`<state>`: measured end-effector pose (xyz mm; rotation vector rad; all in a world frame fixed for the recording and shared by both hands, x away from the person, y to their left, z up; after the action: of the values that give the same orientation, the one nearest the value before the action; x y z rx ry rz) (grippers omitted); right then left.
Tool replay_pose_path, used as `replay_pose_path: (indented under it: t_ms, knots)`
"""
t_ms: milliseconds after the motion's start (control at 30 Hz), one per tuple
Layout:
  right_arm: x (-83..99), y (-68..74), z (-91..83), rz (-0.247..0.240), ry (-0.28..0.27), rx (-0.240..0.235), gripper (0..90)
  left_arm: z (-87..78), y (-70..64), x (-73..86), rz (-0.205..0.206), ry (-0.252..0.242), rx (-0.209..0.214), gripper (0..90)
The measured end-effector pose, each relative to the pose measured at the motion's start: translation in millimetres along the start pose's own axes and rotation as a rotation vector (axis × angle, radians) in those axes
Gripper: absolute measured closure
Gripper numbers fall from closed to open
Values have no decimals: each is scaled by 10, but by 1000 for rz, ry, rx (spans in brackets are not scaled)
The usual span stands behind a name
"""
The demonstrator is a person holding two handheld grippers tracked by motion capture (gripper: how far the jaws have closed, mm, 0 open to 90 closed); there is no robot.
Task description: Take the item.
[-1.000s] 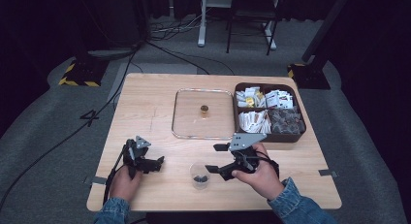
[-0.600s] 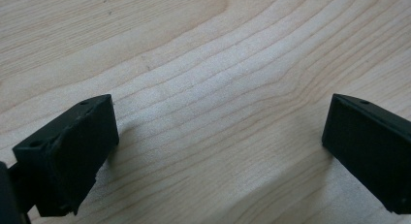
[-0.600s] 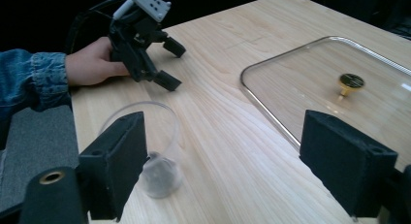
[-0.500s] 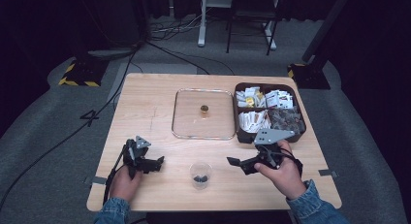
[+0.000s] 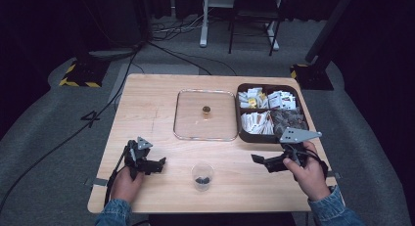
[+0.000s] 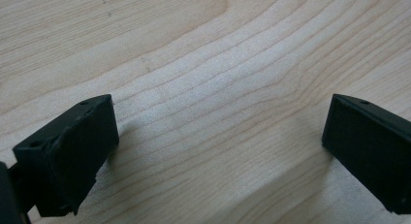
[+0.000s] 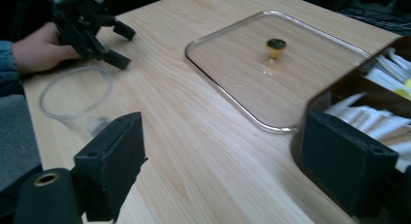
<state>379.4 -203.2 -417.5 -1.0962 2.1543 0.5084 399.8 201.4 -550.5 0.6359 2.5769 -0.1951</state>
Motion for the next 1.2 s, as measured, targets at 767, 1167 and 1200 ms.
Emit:
replay_pose_path:
  t_ms: [767, 1167, 1200]
  knots:
    - [974, -621, 243, 216, 106, 122, 167, 0, 0, 0, 0, 0, 0, 0]
    - [1315, -744, 414, 259, 142, 175, 156, 0, 0, 0, 0, 0, 0, 0]
    - [1319, -740, 414, 249, 147, 182, 156, 0, 0, 0, 0, 0, 0, 0]
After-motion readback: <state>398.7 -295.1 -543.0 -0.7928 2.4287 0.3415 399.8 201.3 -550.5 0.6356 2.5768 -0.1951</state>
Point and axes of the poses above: each handheld gripper's, and its own axes: z roughly forward along the jaws, x roughly out of its underside, y roughly to its left, the point moved 6 cm from there along z, roughly forward along the jaws, and after that the axes turned 13 degrees about y, right-handed, at the moved point
